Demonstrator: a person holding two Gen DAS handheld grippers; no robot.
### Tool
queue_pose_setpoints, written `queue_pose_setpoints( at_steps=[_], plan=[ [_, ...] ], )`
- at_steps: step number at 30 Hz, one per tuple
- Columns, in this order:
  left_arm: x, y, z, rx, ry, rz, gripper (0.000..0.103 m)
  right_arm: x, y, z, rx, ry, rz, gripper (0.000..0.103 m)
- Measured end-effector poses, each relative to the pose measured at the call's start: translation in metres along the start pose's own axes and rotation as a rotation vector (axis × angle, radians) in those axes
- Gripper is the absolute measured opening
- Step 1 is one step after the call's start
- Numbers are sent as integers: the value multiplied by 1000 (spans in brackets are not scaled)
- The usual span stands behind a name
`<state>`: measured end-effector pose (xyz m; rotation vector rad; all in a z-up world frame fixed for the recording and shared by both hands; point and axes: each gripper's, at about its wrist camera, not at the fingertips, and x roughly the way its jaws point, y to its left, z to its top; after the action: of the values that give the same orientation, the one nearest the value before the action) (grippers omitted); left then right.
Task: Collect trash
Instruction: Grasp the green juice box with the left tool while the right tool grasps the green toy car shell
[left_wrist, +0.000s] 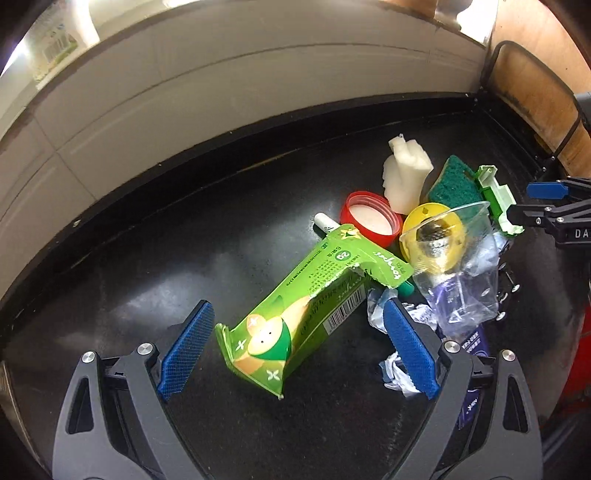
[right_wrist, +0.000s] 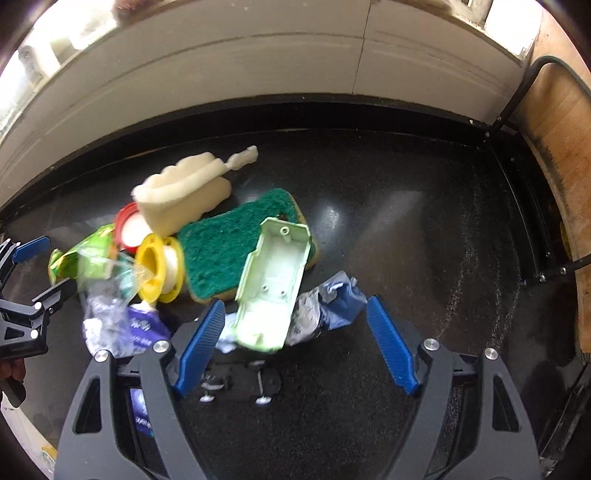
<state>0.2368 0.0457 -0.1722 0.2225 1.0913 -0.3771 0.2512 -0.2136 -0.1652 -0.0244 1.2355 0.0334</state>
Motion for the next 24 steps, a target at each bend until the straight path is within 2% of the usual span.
queue_pose_setpoints(
  at_steps=[6,9,10,11,13,14,15,24],
  plan=[
    [29,11,2,16,37,-45,89,28,4,14,21,56,-26,69],
    [32,12,4,20,31,-48,80,27,8,17,18,48,-31,50],
    [31,12,4,18,29,-55,76,27,9,17,19,49,-29,37],
    [29,13,5,13,26,-65,69,26,9,18,23,48,-26,35],
    [24,15,6,-7,28,-85,55,21,8,16,31,30,-26,34],
    [20,13,4,-16,25,-90,38,17,8,16,30,24,-24,34],
    [15,13,4,-24,26,-77,35,13,8,14,29,13,-25,34],
    [-51,7,-11,-123,-30,-27,34,-48,3,-7,4,-91,10,34]
  ],
)
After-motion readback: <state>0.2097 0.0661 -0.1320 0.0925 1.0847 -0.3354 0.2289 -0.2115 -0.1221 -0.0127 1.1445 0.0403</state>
